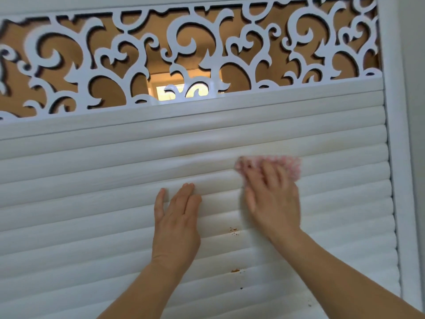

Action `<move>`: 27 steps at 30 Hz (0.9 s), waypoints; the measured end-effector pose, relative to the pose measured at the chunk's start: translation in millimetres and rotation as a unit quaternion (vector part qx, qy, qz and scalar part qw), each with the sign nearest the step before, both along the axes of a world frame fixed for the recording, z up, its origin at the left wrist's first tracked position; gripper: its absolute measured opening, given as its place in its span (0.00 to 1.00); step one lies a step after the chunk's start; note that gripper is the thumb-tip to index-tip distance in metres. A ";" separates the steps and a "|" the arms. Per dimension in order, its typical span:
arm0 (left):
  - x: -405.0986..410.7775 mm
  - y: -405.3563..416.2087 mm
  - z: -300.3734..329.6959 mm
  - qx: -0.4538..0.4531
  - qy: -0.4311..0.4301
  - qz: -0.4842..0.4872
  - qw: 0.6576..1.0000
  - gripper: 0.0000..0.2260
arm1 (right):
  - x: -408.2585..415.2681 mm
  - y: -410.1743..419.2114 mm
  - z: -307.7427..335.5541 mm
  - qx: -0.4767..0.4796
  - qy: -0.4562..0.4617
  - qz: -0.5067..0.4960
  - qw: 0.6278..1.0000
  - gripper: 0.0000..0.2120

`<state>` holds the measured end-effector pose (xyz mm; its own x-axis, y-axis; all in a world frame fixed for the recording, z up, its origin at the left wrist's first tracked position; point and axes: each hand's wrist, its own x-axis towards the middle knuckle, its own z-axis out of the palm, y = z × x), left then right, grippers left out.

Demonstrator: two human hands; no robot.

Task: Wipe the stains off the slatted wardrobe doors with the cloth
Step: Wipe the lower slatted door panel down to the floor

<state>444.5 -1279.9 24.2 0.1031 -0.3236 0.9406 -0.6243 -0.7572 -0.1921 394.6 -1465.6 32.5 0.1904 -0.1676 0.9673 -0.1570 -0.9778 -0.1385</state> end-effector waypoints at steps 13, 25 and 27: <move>-4.9 23.2 10.6 -0.062 0.050 0.031 0.996 0.18 | 20.8 54.2 37.8 -0.164 0.043 0.026 0.985 0.24; 3.8 55.1 9.7 -0.034 0.062 0.051 0.996 0.23 | 41.4 128.4 57.8 -0.177 0.011 0.085 0.980 0.22; 3.3 62.9 9.5 -0.038 0.063 0.056 0.996 0.21 | 47.0 131.6 62.3 -0.224 0.027 0.086 0.970 0.23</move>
<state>447.8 -1217.0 33.8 0.2524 -0.2323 0.9393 -0.5512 -0.8324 -0.0577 441.6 -1334.1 94.9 0.2308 0.3072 0.9232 0.0194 -0.9501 0.3113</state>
